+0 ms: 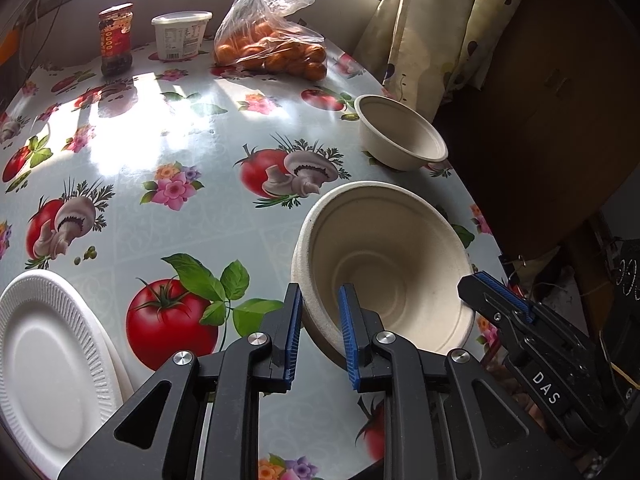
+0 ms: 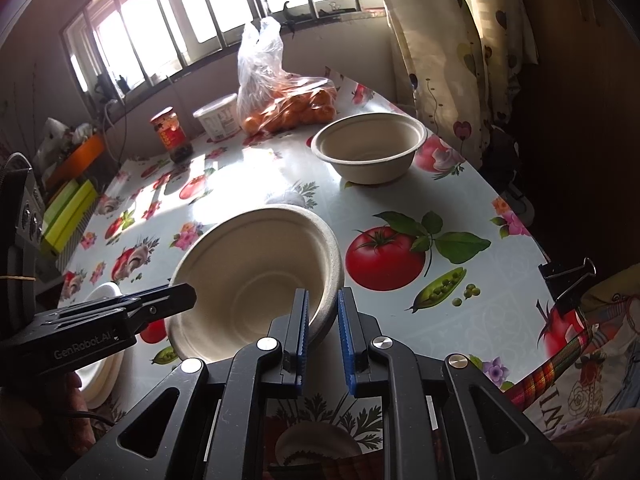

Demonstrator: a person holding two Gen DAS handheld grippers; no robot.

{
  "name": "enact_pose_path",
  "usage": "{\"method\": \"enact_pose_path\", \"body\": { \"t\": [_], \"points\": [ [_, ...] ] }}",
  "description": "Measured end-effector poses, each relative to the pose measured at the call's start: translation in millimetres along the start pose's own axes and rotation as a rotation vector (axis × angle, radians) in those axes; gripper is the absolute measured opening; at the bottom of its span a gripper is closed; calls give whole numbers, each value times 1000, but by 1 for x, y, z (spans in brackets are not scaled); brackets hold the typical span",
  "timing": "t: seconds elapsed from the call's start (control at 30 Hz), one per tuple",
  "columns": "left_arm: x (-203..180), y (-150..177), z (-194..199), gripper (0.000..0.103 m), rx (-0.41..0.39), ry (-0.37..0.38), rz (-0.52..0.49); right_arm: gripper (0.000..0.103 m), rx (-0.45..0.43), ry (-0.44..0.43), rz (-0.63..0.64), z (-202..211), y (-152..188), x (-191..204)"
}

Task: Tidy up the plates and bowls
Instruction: 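Carry the held kraft bowl with both tools onto another kraft bowl, then open both tools to release the bowl onto the bowl stack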

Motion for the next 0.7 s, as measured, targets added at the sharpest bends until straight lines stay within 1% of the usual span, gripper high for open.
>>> {"method": "enact_pose_path", "body": {
  "t": [0.1,0.47,0.63,0.67,0.7],
  "points": [
    [0,0,0,22,-2,1,-3,15,1,0,1,0,0,0],
    [-1,0,1,23,-7,2,-11,19,6,-3,1,-3,2,0],
    [-4,-1,1,24,-12,9,-20,26,5,-7,2,-3,2,1],
    [-4,-1,1,26,-12,10,-22,26,4,-8,3,-3,2,2],
    [-4,-1,2,31,-12,11,-22,27,3,-8,5,-3,1,2]
  ]
}}
Point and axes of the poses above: each gripper's, at about its wrist camera, not at the fingertips, and z roughly against the way its jaws point, x to its left, y to its underside, the point moved 8 cm from there along -z, roughly the way its jaws point, and after that the axes turned 9 degrees about x, right-handed, at the moved point
